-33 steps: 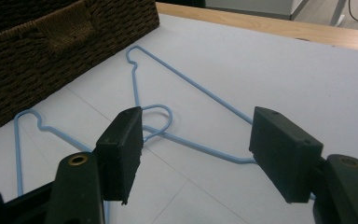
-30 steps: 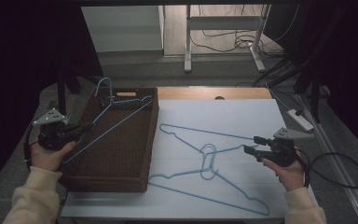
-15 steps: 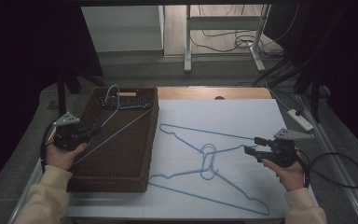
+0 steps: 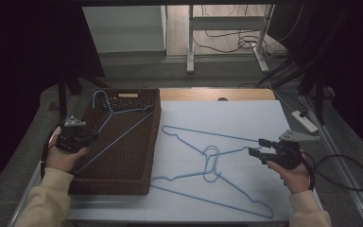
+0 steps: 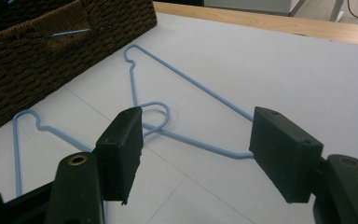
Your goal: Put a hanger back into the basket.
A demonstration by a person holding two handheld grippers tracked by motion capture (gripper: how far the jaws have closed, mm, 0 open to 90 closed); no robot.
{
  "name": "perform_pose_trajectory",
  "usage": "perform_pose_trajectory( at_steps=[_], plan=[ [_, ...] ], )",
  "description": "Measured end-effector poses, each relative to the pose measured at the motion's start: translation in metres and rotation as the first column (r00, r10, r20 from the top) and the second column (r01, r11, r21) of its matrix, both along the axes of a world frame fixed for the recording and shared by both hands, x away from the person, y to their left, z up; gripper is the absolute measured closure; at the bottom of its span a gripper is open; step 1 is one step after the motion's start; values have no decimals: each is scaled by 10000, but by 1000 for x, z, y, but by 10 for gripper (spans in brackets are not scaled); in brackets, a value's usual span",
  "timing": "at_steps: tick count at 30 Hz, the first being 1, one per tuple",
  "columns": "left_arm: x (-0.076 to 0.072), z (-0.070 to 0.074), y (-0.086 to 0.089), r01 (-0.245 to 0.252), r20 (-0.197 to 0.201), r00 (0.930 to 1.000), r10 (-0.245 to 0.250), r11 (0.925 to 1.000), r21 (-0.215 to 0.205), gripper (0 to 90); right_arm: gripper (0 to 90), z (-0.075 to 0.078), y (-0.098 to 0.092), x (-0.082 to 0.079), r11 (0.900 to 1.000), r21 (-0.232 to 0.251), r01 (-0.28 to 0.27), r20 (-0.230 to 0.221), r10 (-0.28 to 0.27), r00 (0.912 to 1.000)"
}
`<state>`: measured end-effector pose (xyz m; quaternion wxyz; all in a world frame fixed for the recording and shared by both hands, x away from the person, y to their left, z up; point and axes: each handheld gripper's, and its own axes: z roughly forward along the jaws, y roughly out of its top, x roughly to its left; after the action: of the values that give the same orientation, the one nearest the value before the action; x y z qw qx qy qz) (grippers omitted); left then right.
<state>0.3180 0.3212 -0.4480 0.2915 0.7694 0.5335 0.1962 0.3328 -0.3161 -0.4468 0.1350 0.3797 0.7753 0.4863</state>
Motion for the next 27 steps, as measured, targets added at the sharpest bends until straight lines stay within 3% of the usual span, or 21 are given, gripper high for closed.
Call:
perform_pose_trajectory(
  at_steps=[4, 5, 7, 8, 9, 10, 11, 12, 14, 17, 19, 23, 24, 25, 27],
  plan=[
    [3, -3, 1, -275, -345, 9990, 281, 9995, 166, 837, 349, 0, 0, 0, 10000, 17, -20, -28, 20, 10000],
    [5, -4, 2, -409, -435, 9982, 416, 9990, 159, 750, 349, -1, 0, 0, 10000, 1, -13, -38, 13, 10000],
    [4, -2, 1, -526, -167, 9985, 529, 9984, 222, 621, 349, -1, 0, 0, 10000, 3, -22, -36, 22, 10000],
    [3, -1, 1, -525, -23, 9986, 526, 9985, 181, 621, 349, -1, 0, 0, 10000, 3, -22, -36, 22, 10000],
    [1, 3, 0, -476, 210, 9987, 474, 9988, 100, 491, 349, -1, 0, 0, 10000, 12, -18, -35, 18, 10000],
    [0, 5, 0, -414, 337, 9986, 413, 9991, 29, 452, 348, -1, 0, -1, 10000, 26, -20, -48, 20, 10000],
    [-4, 10, -2, -213, 624, 9978, 225, 9996, -205, 427, 347, -2, -1, -1, 10000, 16, -21, -79, 21, 10000],
    [-4, 10, -2, -213, 624, 9978, 225, 9996, -205, 407, 347, -2, -1, -1, 10000, 16, -21, -79, 21, 10000],
    [-11, 20, -5, 285, 1048, 9943, -194, 9959, -859, 369, 346, -2, 0, -1, 10000, 28, -22, -114, 22, 9999],
    [-18, 26, -12, 664, 1451, 9882, -492, 9910, -1165, 332, 345, -3, 0, -1, 10000, 30, -27, -138, 28, 9999],
    [-24, 31, -18, 1143, 1818, 9796, -852, 9811, -1559, 321, 339, -3, 1, -1, 10000, -16, -65, -193, 64, 9998],
    [-33, 35, -32, 1848, 2125, 9666, -1434, 9643, -1896, 298, 326, -4, 3, -2, 9994, -339, -55, -188, 49, 9998],
    [-33, 35, -32, 1848, 2125, 9666, -1434, 9643, -1896, 291, 325, -5, 4, -2, 9991, -406, -79, -193, 72, 9998],
    [-37, 37, -42, 2166, 2292, 9586, -1691, 9553, -2010, 289, 324, -5, 4, -2, 9990, -433, -90, -213, 81, 9997],
    [-40, 38, -49, 2381, 2434, 9523, -1843, 9473, -2143, 286, 322, -6, 5, -3, 9990, -454, -54, -223, 44, 9997]
  ],
)
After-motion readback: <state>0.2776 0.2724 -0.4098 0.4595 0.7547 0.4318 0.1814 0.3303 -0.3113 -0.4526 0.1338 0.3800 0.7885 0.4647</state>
